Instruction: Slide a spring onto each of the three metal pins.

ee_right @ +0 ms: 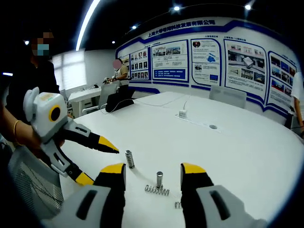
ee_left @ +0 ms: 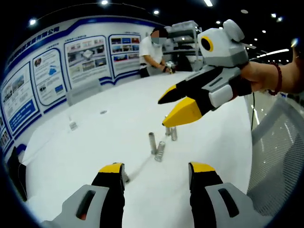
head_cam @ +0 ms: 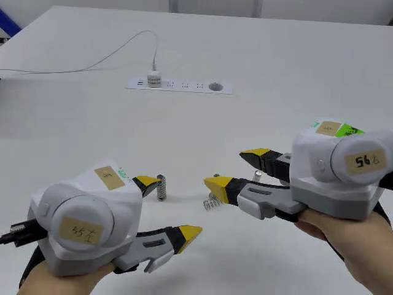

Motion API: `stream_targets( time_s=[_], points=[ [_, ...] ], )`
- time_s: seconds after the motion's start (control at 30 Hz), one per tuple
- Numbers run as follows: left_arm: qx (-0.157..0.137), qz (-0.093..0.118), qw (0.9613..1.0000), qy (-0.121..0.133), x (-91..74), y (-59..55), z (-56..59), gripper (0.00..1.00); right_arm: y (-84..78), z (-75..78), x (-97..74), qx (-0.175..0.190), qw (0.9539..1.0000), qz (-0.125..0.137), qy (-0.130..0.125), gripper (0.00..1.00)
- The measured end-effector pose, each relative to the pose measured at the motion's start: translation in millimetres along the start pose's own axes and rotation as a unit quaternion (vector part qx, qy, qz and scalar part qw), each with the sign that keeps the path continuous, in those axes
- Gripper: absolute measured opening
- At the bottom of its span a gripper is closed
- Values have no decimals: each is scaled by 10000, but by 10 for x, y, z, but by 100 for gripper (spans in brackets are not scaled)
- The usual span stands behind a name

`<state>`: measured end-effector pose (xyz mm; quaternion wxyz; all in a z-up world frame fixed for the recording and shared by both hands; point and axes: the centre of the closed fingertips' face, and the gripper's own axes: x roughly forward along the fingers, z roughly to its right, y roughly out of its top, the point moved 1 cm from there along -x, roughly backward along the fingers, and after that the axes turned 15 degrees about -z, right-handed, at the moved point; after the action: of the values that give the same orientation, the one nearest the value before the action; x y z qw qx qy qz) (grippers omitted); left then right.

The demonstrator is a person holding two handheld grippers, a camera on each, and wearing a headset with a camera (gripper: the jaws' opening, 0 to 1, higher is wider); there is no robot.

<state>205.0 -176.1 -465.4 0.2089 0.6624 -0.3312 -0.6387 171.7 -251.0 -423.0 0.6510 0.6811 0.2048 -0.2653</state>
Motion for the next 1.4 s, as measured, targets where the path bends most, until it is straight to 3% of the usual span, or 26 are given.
stream_targets(
  time_s=[0.67, 1.4],
  points=[
    [287, -214, 9989, -293, 504, 18, 13, 35, -249, 131, -211, 109, 9999, 95, -36, 51],
    [348, -374, 9976, -460, 867, 34, 77, 21, -465, 229, -283, 393, 9991, -27, -166, 53]
  ],
)
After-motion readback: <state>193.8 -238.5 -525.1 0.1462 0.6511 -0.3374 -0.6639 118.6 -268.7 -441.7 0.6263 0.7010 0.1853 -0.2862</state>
